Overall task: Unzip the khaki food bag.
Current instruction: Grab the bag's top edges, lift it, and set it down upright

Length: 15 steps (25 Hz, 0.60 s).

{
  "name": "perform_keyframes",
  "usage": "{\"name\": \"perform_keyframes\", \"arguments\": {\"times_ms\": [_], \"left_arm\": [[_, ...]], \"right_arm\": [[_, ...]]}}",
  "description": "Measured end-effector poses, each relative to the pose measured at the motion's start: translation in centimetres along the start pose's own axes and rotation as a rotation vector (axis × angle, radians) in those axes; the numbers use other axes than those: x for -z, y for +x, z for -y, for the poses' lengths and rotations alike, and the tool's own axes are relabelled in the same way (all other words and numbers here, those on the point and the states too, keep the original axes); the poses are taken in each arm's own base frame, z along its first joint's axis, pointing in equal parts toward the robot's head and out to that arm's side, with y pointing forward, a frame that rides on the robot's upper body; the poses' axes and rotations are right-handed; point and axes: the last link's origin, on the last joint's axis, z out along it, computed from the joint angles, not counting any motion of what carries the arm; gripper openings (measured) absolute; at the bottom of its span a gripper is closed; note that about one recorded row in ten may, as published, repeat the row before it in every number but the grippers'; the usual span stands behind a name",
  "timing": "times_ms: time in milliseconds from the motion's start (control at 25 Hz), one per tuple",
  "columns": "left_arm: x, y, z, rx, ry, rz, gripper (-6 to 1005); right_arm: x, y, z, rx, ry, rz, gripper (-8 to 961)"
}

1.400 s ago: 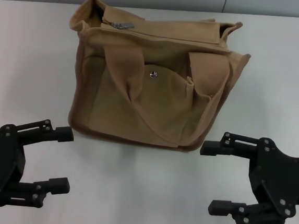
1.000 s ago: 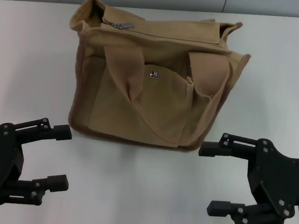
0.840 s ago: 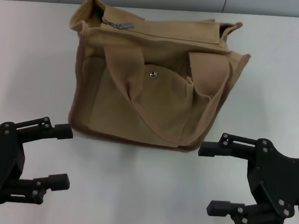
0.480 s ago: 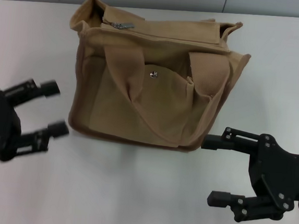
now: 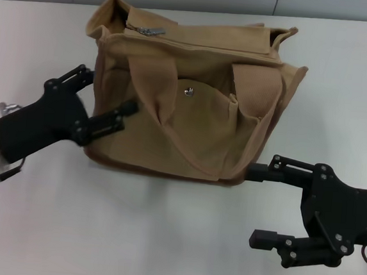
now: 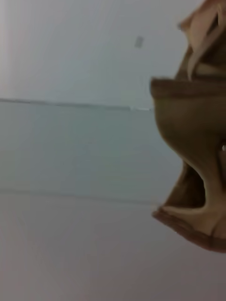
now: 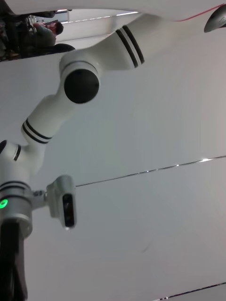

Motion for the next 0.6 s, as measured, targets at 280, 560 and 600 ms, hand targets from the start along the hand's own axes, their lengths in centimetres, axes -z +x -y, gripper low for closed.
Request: {"name": "perform_keyframes", "arguments": {"times_ms": [280,560,600], "left_arm": [[-0.34,-0.42,0.33,-0.029,0.067,-0.019,694],[-0.17,-0.36,0.13,-0.031,0.062,-0.03,541],[-0.14,-0.32,0.1,-0.031,0.061,-0.034,512]], "right_arm": [[0.1,0.13,-0.04,-0.003,0.01,-0.001,829],[0.02,0.1,0.13,0.0,0.012,-0.005,828],[-0.03,0.12,0.21,0.0,0.014,-0.006,828]]}}
